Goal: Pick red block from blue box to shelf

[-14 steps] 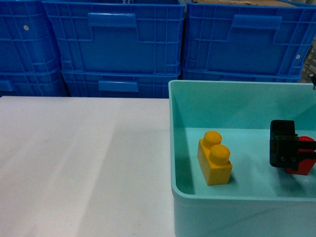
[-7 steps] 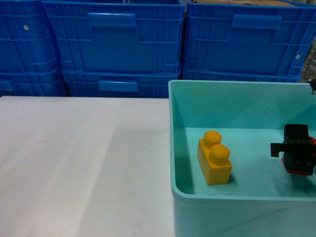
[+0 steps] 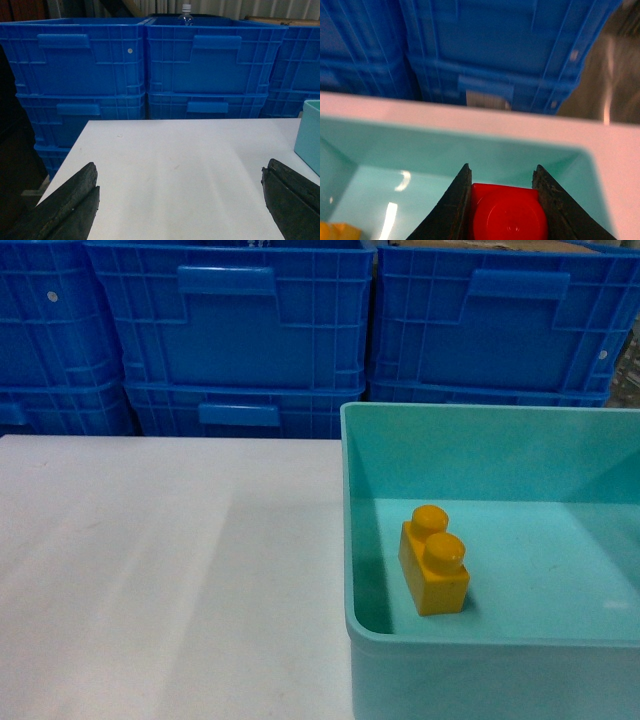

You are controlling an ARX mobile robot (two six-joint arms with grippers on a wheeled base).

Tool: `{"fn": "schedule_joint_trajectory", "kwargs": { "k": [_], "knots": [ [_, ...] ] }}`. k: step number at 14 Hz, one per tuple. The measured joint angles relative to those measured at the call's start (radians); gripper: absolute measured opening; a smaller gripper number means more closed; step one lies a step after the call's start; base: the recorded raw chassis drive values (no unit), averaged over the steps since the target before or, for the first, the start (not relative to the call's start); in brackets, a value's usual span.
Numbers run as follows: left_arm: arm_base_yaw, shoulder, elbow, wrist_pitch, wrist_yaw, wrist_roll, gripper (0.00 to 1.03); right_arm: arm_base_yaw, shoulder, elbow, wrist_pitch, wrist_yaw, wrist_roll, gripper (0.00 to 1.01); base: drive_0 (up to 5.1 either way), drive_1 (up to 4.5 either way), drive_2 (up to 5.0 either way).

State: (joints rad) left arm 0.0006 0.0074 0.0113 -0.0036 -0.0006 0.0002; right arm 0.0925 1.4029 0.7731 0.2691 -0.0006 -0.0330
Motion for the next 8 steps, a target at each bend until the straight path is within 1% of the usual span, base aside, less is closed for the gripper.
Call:
{"fn": "schedule_joint_trajectory", "kwargs": {
  "k": [2, 3, 5, 6, 7, 8],
  "knots": [
    [0.0, 0.0, 0.0, 0.0, 0.0, 0.0, 0.98, -0.037, -0.116, 0.034, -0.014, -0.067, -0.041, 0.29, 0.0, 0.0, 0.0],
    [0.0, 0.0, 0.0, 0.0, 0.0, 0.0, 0.98, -0.053, -0.187, 0.023, -0.039, -0.108, -0.047, 0.29, 0.0, 0.0, 0.0],
    [0.0, 0.0, 0.0, 0.0, 0.0, 0.0, 0.98, -0.055, -0.269, -0.04, -0.056, -0.134, -0.043, 0.29, 0.0, 0.0, 0.0],
    [0.0, 0.0, 0.0, 0.0, 0.0, 0.0, 0.98, -0.061, -0.31, -0.078, -0.06, -0.153, -0.035, 0.29, 0.0, 0.0, 0.0],
    [0.0, 0.0, 0.0, 0.0, 0.0, 0.0, 0.98, -0.063, -0.345, -0.111, -0.024, -0.156, -0.035, 0.29, 0.0, 0.0, 0.0],
    [0.0, 0.0, 0.0, 0.0, 0.0, 0.0, 0.98, -0.074, -0.377, -0.131, 0.004, -0.168, -0.031, 0.29, 0.0, 0.0, 0.0]
  ]
}}
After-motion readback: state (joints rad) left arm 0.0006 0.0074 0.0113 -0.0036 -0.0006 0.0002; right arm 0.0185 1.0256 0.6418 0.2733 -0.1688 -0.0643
